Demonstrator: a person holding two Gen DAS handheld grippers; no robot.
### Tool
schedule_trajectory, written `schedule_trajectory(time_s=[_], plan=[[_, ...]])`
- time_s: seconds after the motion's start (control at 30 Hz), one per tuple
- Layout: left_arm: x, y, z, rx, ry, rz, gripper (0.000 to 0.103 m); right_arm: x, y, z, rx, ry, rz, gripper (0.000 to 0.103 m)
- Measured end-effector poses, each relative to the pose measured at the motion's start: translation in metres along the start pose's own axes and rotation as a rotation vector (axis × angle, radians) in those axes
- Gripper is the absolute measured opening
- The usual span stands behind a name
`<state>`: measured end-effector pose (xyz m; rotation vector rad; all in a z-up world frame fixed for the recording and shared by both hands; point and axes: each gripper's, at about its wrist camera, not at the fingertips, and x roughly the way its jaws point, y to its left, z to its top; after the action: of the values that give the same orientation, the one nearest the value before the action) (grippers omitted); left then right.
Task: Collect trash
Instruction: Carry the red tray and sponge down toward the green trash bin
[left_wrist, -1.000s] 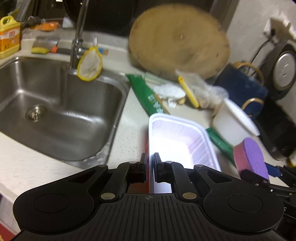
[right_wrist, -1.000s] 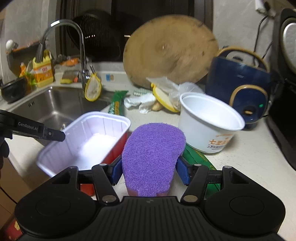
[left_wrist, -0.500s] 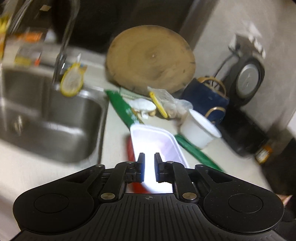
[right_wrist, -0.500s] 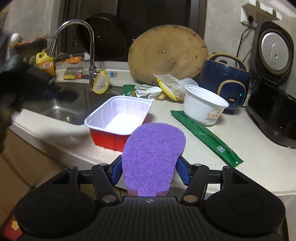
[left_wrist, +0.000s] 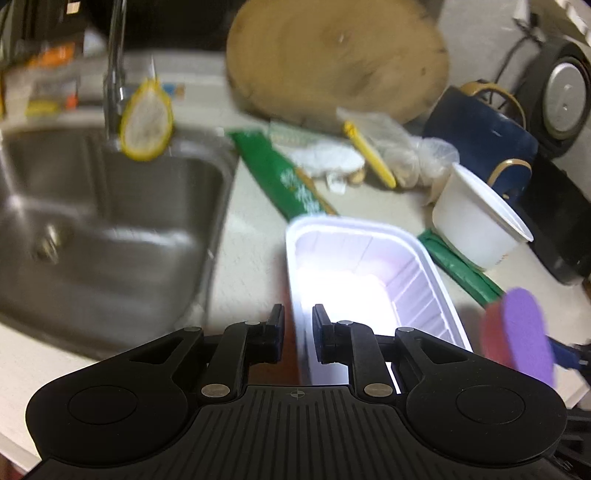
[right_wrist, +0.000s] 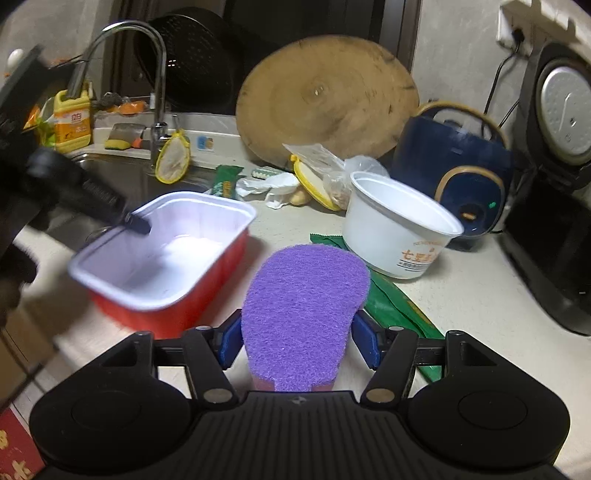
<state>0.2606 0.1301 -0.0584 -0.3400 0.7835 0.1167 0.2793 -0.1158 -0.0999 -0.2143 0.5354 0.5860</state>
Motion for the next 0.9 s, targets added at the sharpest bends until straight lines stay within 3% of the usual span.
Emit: schedule_trajectory(time_s=[0.13, 0.3, 0.33, 0.4, 0.43, 0.7, 0.9], plan=[[0.008, 0.002, -0.010, -0.022, 0.014, -0.033, 0.020, 0.018, -0.010, 0.000, 0.035, 0.040, -0.010, 0.074], [0.008, 0.003, -0.017, -0.028, 0.010, -0.037, 0.015, 0.036, -0.010, -0.001, 0.020, 0.090, 0.033, 0.074], [0.007, 0.004, -0.018, -0.046, 0.019, -0.039, 0.015, 0.040, -0.010, -0.001, 0.030, 0.110, 0.051, 0.074], [0.001, 0.007, -0.022, -0.085, 0.003, -0.029, 0.014, 0.040, -0.008, 0.000, 0.046, 0.115, 0.046, 0.060], [-0.005, 0.010, -0.024, -0.094, -0.018, -0.025, 0.014, 0.036, -0.008, 0.000, 0.054, 0.113, 0.058, 0.060], [-0.104, 0.050, -0.060, -0.083, -0.174, -0.021, 0.011, -0.045, 0.002, 0.005, 0.056, -0.017, 0.089, 0.059], [-0.172, 0.108, -0.107, -0.071, -0.168, 0.001, 0.011, -0.103, 0.027, -0.030, 0.025, -0.070, 0.014, 0.059]])
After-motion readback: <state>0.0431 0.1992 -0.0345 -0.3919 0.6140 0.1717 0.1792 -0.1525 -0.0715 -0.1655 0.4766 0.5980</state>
